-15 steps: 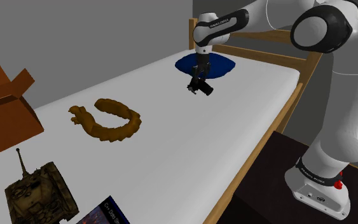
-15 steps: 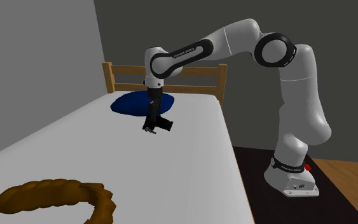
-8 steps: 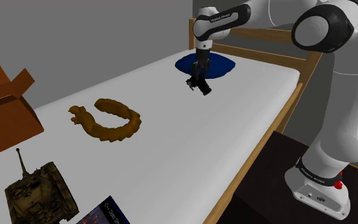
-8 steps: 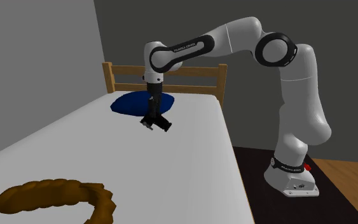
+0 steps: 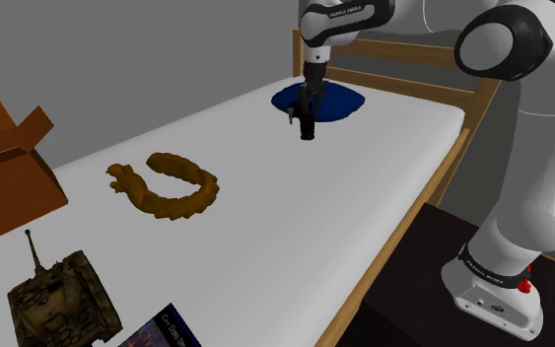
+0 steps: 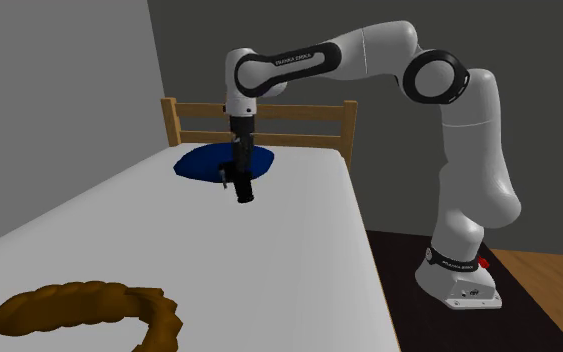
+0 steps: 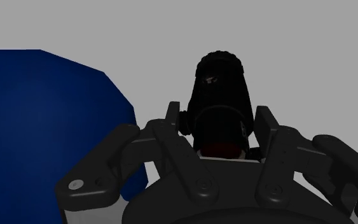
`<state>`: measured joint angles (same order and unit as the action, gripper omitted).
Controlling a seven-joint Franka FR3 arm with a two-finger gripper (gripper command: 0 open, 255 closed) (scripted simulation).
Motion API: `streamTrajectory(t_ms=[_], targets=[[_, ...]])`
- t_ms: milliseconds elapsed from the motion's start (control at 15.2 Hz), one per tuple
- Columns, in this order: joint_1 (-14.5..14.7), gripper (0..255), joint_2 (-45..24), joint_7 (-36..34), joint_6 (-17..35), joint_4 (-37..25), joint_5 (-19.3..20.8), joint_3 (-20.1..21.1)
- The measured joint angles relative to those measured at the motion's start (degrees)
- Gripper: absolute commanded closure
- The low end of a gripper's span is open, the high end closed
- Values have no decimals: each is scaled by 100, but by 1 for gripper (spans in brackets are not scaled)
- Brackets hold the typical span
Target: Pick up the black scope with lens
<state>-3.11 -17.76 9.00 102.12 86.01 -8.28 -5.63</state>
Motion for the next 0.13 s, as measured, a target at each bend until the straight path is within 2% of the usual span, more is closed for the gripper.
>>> streamTrajectory(t_ms=[132], targets=[[-8,255,21,-3,-117,-95,4,-5]])
